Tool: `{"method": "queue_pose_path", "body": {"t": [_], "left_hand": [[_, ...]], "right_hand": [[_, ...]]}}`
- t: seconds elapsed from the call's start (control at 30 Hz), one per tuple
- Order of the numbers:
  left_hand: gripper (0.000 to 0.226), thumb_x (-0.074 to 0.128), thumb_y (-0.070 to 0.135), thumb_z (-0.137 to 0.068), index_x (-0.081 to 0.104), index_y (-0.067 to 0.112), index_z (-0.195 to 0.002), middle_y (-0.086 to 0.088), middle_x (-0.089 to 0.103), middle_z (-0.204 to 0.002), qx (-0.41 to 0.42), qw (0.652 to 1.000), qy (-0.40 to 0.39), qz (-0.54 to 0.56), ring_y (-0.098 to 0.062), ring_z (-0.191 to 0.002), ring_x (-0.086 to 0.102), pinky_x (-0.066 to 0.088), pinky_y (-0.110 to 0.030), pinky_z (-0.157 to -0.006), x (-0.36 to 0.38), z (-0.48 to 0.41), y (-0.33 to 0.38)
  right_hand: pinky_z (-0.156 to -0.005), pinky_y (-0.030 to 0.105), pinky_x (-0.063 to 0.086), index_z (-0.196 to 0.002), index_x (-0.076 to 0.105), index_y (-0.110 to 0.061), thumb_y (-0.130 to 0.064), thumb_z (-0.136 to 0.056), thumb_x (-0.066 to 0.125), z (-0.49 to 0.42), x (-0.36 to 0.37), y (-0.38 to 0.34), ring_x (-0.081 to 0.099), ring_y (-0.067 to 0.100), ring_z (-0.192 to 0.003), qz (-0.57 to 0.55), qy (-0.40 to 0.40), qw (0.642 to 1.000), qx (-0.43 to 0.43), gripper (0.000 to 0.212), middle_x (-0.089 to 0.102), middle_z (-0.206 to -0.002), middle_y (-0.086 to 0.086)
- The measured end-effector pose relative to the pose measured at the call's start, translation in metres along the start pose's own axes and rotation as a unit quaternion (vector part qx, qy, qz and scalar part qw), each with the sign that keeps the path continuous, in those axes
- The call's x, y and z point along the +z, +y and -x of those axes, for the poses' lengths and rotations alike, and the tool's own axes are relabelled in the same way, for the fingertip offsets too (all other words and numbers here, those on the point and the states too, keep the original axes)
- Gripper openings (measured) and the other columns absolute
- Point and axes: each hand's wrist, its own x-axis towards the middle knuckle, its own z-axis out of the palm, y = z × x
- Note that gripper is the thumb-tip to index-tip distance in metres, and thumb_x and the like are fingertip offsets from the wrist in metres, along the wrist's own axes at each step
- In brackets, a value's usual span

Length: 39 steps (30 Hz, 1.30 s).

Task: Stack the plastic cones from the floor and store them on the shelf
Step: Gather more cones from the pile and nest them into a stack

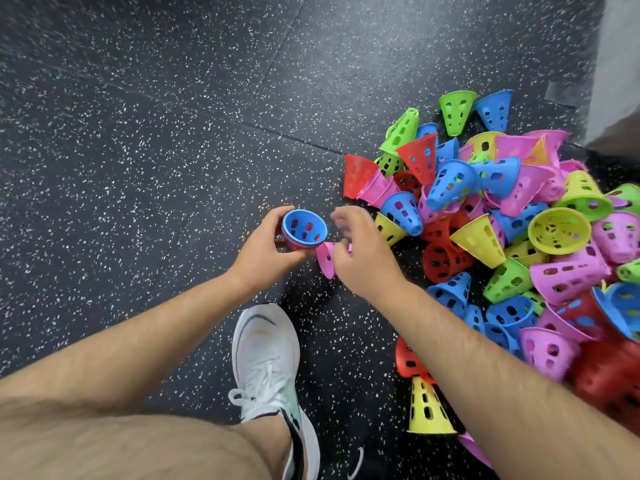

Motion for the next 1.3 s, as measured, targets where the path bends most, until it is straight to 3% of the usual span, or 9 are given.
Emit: {"method": "queue_pose_path", "body": {"t": [0.13,0.27,0.5,0.63,0.77,0.93,1.07,1.2,1.3], "left_hand": [[0.072,0.09,0.015,-0.077,0.049,0.025,-0.135,0.022,0.063,-0.122,-0.018,1.0,0.009,0.006,0.0,-0.109,0.066,0.051,-0.017,-0.094,0.0,0.006,-0.002],[0.071,0.089,0.011,-0.077,0.049,0.029,-0.133,0.019,0.063,-0.124,-0.028,1.0,0.005,0.006,-0.002,-0.11,0.066,0.052,-0.016,-0.094,0.0,0.011,-0.003],[0.067,0.088,0.01,-0.077,0.05,0.032,-0.127,0.02,0.062,-0.121,-0.012,1.0,-0.002,-0.013,0.002,-0.108,0.064,0.05,-0.015,-0.093,0.004,0.016,0.0],[0.071,0.089,0.02,-0.076,0.049,0.031,-0.134,0.017,0.065,-0.123,-0.022,1.0,0.006,-0.012,-0.008,-0.11,0.067,0.052,-0.025,-0.096,0.009,0.015,-0.001],[0.071,0.089,0.014,-0.076,0.049,0.03,-0.133,0.017,0.065,-0.122,-0.019,1.0,-0.017,-0.012,-0.005,-0.106,0.067,0.053,-0.02,-0.093,0.02,0.013,0.005],[0.069,0.088,0.008,-0.077,0.049,0.036,-0.126,0.014,0.065,-0.121,0.009,0.999,-0.038,-0.011,-0.003,-0.104,0.066,0.049,-0.01,-0.086,0.037,0.007,0.018],[0.07,0.088,0.005,-0.076,0.051,0.024,-0.133,0.008,0.064,-0.125,0.041,0.998,-0.047,-0.006,-0.005,-0.108,0.066,0.052,-0.019,-0.094,0.049,0.001,0.029],[0.071,0.088,0.008,-0.076,0.049,0.028,-0.132,0.011,0.065,-0.125,0.043,0.997,-0.063,0.005,0.002,-0.103,0.066,0.05,-0.013,-0.089,0.058,0.0,0.035],[0.072,0.091,0.011,-0.074,0.051,0.028,-0.132,0.014,0.065,-0.125,0.034,0.997,-0.072,-0.001,-0.001,-0.107,0.067,0.053,-0.018,-0.092,0.062,-0.001,0.034]], "right_hand": [[-0.103,0.042,0.042,-0.106,0.063,-0.015,0.005,-0.082,0.05,0.002,-0.004,0.013,0.046,0.025,-0.125,0.157,-0.1,0.982,-0.041,0.034,0.051,-0.136,0.002],[-0.107,0.041,0.042,-0.108,0.067,-0.019,0.005,-0.083,0.057,0.002,0.003,0.026,0.036,0.027,-0.139,0.254,-0.189,0.947,-0.049,0.037,0.026,-0.162,0.0],[-0.078,0.042,0.054,-0.096,0.062,-0.007,-0.003,-0.091,0.06,0.011,-0.007,0.036,0.058,0.034,-0.105,0.249,-0.055,0.963,-0.082,0.007,0.043,-0.14,0.009],[-0.092,0.04,0.049,-0.104,0.063,-0.004,-0.011,-0.099,0.055,0.023,-0.033,0.031,0.053,0.034,-0.117,0.183,0.077,0.979,-0.046,0.011,0.049,-0.136,0.015],[-0.103,0.007,0.028,-0.108,0.065,-0.007,-0.013,-0.1,0.056,0.03,-0.047,0.021,0.048,0.02,-0.124,0.076,0.16,0.984,-0.014,0.014,0.055,-0.128,0.012],[-0.1,0.008,0.031,-0.107,0.066,-0.01,-0.015,-0.099,0.058,0.029,-0.046,0.015,0.053,0.017,-0.113,0.05,0.158,0.986,-0.035,0.012,0.061,-0.116,0.007],[-0.098,0.034,0.044,-0.107,0.065,-0.014,-0.02,-0.099,0.058,0.035,-0.039,0.018,0.058,0.023,-0.107,0.062,0.137,0.988,-0.036,0.013,0.064,-0.11,0.003],[-0.097,0.025,0.039,-0.121,0.06,-0.022,-0.036,-0.098,0.057,0.049,-0.042,0.017,0.051,0.011,-0.114,0.046,0.043,0.997,0.032,0.027,0.062,-0.114,-0.008],[-0.1,0.031,0.043,-0.128,0.056,-0.022,-0.04,-0.1,0.051,0.049,-0.046,0.027,0.05,0.012,-0.118,0.052,0.049,0.995,0.072,0.033,0.06,-0.124,-0.008]]}}
